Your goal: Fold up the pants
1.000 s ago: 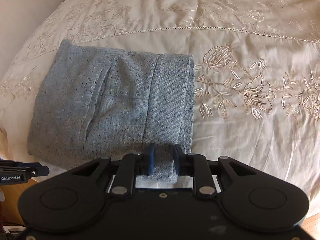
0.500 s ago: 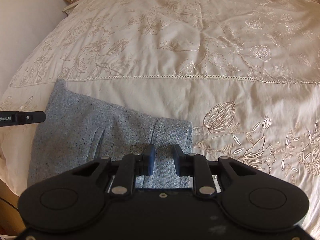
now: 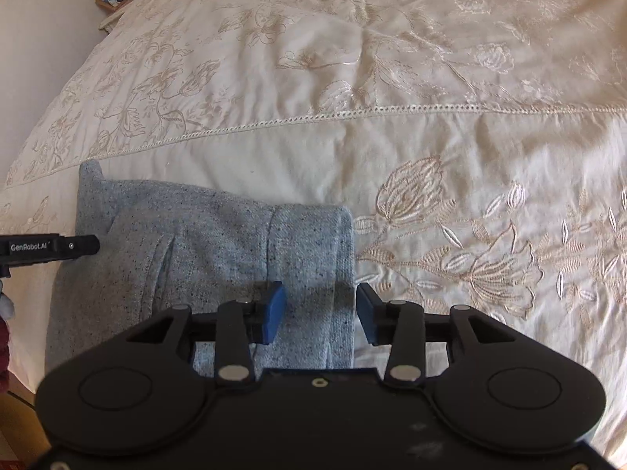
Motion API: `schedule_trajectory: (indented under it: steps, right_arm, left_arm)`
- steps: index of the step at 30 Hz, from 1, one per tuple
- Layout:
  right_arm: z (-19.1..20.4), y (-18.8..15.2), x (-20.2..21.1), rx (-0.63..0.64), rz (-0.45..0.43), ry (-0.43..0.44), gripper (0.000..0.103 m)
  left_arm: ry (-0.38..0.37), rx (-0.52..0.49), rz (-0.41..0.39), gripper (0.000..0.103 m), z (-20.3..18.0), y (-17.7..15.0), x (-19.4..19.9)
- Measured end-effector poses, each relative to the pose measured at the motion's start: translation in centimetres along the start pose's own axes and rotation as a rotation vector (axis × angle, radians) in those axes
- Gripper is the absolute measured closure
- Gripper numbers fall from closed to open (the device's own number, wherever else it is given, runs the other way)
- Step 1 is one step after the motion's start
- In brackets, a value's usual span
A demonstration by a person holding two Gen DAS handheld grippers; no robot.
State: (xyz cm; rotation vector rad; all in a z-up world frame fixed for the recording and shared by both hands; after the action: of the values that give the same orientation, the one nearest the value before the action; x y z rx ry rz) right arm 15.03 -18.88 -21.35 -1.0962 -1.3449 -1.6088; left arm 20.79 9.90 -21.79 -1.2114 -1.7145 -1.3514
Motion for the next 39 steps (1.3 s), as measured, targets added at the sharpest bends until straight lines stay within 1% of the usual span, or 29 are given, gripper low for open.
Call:
schedule_trajectory:
  steps: [4, 8, 11, 14, 19, 22, 25, 27, 28, 31, 34, 35, 36, 37, 38, 39]
  right_arm:
    - [-1.6, -2.3, 0.1, -0.086, 0.043, 0.068, 0.055]
    - [-2.2, -3.9, 0.2, -0.115, 0.023, 0.094, 0.053]
    - [-2.5, -4.2, 0.1, -0.141, 0.025, 0.104, 0.051]
    - [-2.5, -4.2, -0.4, -0.16, 0.038, 0.113, 0.051]
    - [-3.4, -3.3, -1.7, -0.219, 0.064, 0.142, 0.049]
    - [-3.2, -2.7, -2.5, -0.235, 0.074, 0.158, 0.049]
    - [-3.2, -2.6, -2.9, -0.233, 0.074, 0.174, 0.048]
    - [-3.3, -2.5, -3.1, -0.237, 0.074, 0.191, 0.047]
    - [-3.5, -2.6, -3.1, -0.242, 0.075, 0.199, 0.047]
    - [-3.7, -2.7, -3.3, -0.248, 0.073, 0.213, 0.047]
    - [-3.9, -2.9, -3.5, -0.259, 0.074, 0.227, 0.047]
    - [-4.0, -2.9, -3.5, -0.264, 0.089, 0.242, 0.05]
    - [-4.2, -3.0, -3.3, -0.276, 0.113, 0.283, 0.066]
    - [-4.2, -3.0, -2.9, -0.287, 0.119, 0.313, 0.078]
    - [-3.8, -2.9, -2.3, -0.267, 0.102, 0.302, 0.079]
    - [-3.4, -2.8, -1.7, -0.234, 0.086, 0.28, 0.081]
  left_arm:
    - [-0.014, -0.005, -0.003, 0.051, 0.3, -3.4, 1.7]
    - [-0.015, -0.027, -0.013, 0.046, 0.3, -5.7, 2.6]
    - [-0.014, -0.012, -0.012, 0.041, 0.7, -6.4, 3.1]
    - [-0.019, 0.007, 0.006, 0.038, 1.6, -6.5, 3.2]
    - [-0.092, 0.08, 0.046, 0.032, 3.5, -6.0, 2.2]
    - [-0.12, 0.084, 0.045, 0.03, 3.9, -5.4, 1.5]
    - [-0.137, 0.063, 0.041, 0.025, 3.8, -4.6, 0.7]
    - [-0.148, 0.054, 0.038, 0.02, 3.8, -4.2, 0.1]
    - [-0.158, 0.055, 0.037, 0.02, 3.8, -4.2, -0.1]
    - [-0.189, 0.091, 0.044, 0.011, 3.9, -4.0, -0.9]
    - [-0.189, 0.123, 0.041, 0.01, 3.8, -3.9, -1.1]
    - [-0.195, 0.133, 0.045, 0.011, 3.9, -3.9, -1.1]
    - [-0.21, 0.142, 0.057, 0.02, 3.9, -3.9, -1.0]
    - [-0.227, 0.146, 0.063, 0.029, 3.8, -3.8, -0.8]
    - [-0.261, 0.157, 0.058, 0.052, 3.9, -3.7, -0.3]
    - [-0.275, 0.181, 0.053, 0.063, 4.0, -3.7, 0.2]
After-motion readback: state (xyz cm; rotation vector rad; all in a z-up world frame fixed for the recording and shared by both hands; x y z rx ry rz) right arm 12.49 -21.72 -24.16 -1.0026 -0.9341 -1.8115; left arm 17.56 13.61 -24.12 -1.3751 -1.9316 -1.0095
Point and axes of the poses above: each gripper's, at about its wrist camera, not at the fingertips, and x roughly against the way its jaws point, z to its left, y to its top, the point moved 3 cm from there along -x, roughly the way its jaws point, and after that the axes turned 9 degrees about -y, right-handed, at the moved point
